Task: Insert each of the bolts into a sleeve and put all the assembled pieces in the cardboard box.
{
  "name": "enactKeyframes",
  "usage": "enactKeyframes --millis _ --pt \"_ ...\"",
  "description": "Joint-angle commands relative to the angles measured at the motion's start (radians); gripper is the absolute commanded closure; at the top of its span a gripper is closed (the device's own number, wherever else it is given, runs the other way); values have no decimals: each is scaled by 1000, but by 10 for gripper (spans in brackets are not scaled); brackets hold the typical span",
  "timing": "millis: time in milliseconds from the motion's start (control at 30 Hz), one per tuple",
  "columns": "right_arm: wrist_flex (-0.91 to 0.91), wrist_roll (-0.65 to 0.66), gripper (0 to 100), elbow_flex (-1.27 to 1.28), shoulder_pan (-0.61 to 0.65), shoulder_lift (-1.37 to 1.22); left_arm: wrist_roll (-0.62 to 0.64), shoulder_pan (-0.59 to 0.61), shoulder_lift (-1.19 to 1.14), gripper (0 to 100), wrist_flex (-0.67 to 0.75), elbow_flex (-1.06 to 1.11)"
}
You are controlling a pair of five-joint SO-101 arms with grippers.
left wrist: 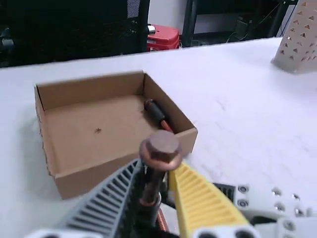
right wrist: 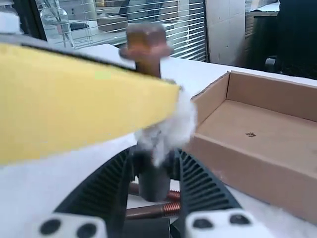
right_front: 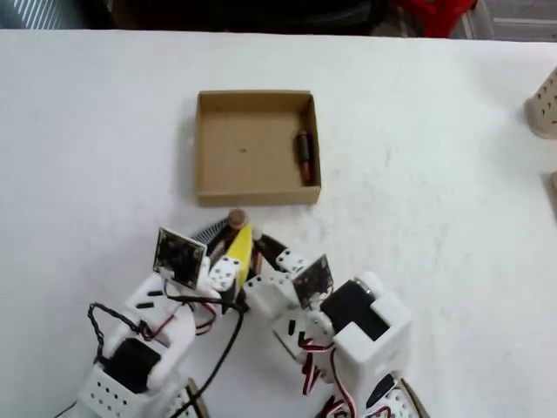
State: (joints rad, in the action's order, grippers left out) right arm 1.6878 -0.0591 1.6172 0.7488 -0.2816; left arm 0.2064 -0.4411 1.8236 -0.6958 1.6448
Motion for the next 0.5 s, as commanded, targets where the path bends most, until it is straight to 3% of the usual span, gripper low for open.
enactKeyframes --millis 0,467 --pt "27 0 982 6 -18 53 9 -47 -18 814 -54 -2" --pt "27 0 982 6 -18 53 6 -2 -15 810 -55 -9"
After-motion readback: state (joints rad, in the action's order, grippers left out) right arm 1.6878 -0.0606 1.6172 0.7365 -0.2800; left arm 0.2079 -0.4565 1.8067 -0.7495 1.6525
